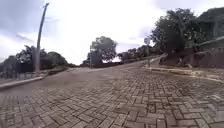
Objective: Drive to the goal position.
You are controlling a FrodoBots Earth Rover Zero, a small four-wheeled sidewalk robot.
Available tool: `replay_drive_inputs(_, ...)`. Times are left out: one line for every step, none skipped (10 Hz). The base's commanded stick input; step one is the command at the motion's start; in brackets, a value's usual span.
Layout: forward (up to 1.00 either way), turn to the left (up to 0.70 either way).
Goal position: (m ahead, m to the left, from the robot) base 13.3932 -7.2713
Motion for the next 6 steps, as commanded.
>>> replay_drive_inputs(0.7, 0.0)
replay_drive_inputs(0.7, 0.0)
replay_drive_inputs(0.7, 0.0)
replay_drive_inputs(0.7, 0.0)
replay_drive_inputs(0.7, 0.0)
replay_drive_inputs(0.7, 0.0)
